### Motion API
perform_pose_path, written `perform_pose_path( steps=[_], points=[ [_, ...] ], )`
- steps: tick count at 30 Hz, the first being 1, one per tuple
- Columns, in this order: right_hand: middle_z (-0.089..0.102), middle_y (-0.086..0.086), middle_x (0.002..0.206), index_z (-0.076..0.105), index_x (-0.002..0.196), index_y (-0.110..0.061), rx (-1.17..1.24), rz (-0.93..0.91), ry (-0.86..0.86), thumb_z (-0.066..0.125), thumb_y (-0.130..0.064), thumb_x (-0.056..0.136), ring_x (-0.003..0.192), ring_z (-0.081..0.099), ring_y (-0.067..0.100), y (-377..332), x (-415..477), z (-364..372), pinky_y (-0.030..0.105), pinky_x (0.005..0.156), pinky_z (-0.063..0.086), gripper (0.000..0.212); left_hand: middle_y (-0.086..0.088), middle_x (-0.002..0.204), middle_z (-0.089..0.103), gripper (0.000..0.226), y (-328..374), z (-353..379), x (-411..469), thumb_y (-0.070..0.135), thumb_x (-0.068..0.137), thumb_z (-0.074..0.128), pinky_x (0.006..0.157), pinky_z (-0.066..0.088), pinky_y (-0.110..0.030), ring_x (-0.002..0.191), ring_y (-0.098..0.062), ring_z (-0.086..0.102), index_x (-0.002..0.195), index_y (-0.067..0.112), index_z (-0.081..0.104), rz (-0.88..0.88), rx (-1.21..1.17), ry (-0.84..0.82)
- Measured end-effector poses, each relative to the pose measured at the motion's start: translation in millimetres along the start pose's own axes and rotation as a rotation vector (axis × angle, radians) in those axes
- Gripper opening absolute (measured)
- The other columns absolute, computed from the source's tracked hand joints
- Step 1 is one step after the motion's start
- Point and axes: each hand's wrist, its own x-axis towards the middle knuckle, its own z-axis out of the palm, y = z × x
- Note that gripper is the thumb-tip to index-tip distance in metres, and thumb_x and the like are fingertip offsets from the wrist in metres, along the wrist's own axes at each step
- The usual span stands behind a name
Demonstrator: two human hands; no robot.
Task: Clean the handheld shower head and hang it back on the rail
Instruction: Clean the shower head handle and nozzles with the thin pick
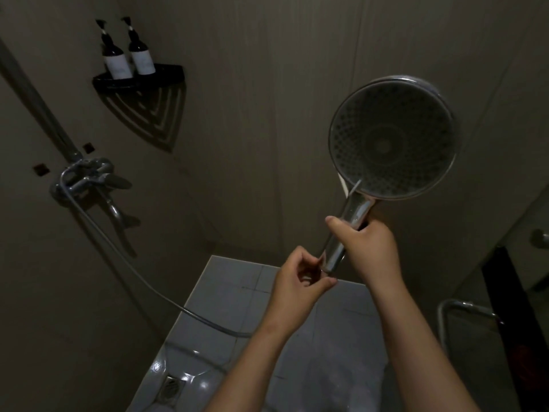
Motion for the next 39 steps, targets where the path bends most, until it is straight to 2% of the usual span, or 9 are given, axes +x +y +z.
perform_pose_path(
  steps=[5, 12, 15, 18, 24, 29, 35, 37, 39],
  points=[
    [0.057, -0.005, 0.064, 0.058, 0.071, -0.016, -0.025, -0.028, 0.014, 0.066, -0.034, 0.083, 0.063, 0.055, 0.015, -3, 0, 1, 0.029, 0.062, 0.039, 0.024, 0.002, 0.085, 0.066, 0.021, 4, -6, 2, -0.005, 0.079, 0.067, 0.078, 0.052, -0.02, 0.084, -0.007, 0.063, 0.085, 0.01, 0.052, -0.045, -0.07, -0.078],
    [0.052, -0.006, 0.056, 0.05, 0.057, -0.019, -0.077, -0.095, -0.001, 0.067, -0.025, 0.083, 0.055, 0.05, 0.013, -9, 0, 3, 0.027, 0.06, 0.036, 0.032, 0.002, 0.072, 0.056, 0.039, 9, -5, 3, -0.003, 0.062, 0.081, 0.064, 0.048, -0.014, 0.069, -0.005, 0.056, 0.085, 0.023, 0.065, -0.032, -0.033, 0.029],
    [0.053, -0.002, 0.056, 0.055, 0.06, -0.014, -0.102, -0.109, -0.005, 0.068, -0.027, 0.082, 0.054, 0.051, 0.014, -8, 2, 4, 0.028, 0.059, 0.036, 0.028, 0.008, 0.072, 0.061, 0.03, 9, -7, 2, 0.001, 0.063, 0.082, 0.064, 0.045, -0.013, 0.07, 0.001, 0.055, 0.081, 0.021, 0.067, -0.004, 0.02, 0.0],
    [0.055, 0.002, 0.062, 0.058, 0.066, -0.012, -0.093, 0.001, -0.091, 0.063, -0.037, 0.085, 0.063, 0.052, 0.019, -8, 0, 4, 0.027, 0.061, 0.037, 0.032, 0.009, 0.07, 0.062, 0.026, 8, -8, 2, -0.003, 0.066, 0.079, 0.065, 0.045, -0.012, 0.068, 0.001, 0.056, 0.077, 0.01, 0.06, -0.01, -0.012, -0.025],
    [0.059, -0.002, 0.07, 0.058, 0.073, -0.02, -0.045, -0.232, 0.083, 0.073, -0.019, 0.075, 0.077, 0.061, 0.016, -4, 2, 11, 0.024, 0.07, 0.043, 0.015, 0.011, 0.064, 0.066, 0.033, 4, -3, 3, -0.011, 0.065, 0.076, 0.061, 0.044, -0.011, 0.063, 0.004, 0.058, 0.069, 0.013, 0.053, -0.02, -0.067, 0.051],
    [0.054, -0.008, 0.063, 0.051, 0.062, -0.022, -0.025, -0.262, 0.116, 0.073, -0.018, 0.074, 0.086, 0.063, 0.026, 0, 6, 13, 0.031, 0.073, 0.046, 0.025, 0.007, 0.068, 0.066, 0.033, 4, -5, 5, -0.012, 0.064, 0.076, 0.064, 0.047, -0.014, 0.066, 0.0, 0.06, 0.07, 0.013, 0.055, -0.001, -0.073, 0.07],
    [0.048, -0.011, 0.054, 0.044, 0.054, -0.024, -0.028, -0.297, 0.175, 0.073, -0.018, 0.075, 0.068, 0.055, 0.025, 2, 3, 14, 0.03, 0.063, 0.04, 0.037, -0.004, 0.089, 0.069, 0.025, 4, -10, 3, -0.01, 0.073, 0.071, 0.086, 0.051, -0.03, 0.086, -0.012, 0.064, 0.085, 0.009, 0.06, -0.057, -0.118, -0.039],
    [0.051, -0.009, 0.057, 0.046, 0.056, -0.024, -0.044, -0.298, 0.17, 0.073, -0.02, 0.075, 0.07, 0.059, 0.021, 3, 3, 14, 0.032, 0.066, 0.046, 0.033, 0.0, 0.087, 0.069, 0.026, 7, -14, 4, -0.012, 0.074, 0.069, 0.086, 0.051, -0.027, 0.083, -0.008, 0.065, 0.087, 0.009, 0.061, -0.063, -0.093, -0.086],
    [0.05, -0.011, 0.055, 0.045, 0.055, -0.023, -0.053, -0.29, 0.175, 0.072, -0.018, 0.075, 0.058, 0.057, 0.008, 3, 2, 13, 0.028, 0.063, 0.044, 0.034, 0.002, 0.081, 0.069, 0.028, 9, -16, 3, -0.013, 0.071, 0.071, 0.079, 0.052, -0.021, 0.077, -0.005, 0.065, 0.083, 0.01, 0.061, -0.051, -0.059, -0.084]
  ],
)
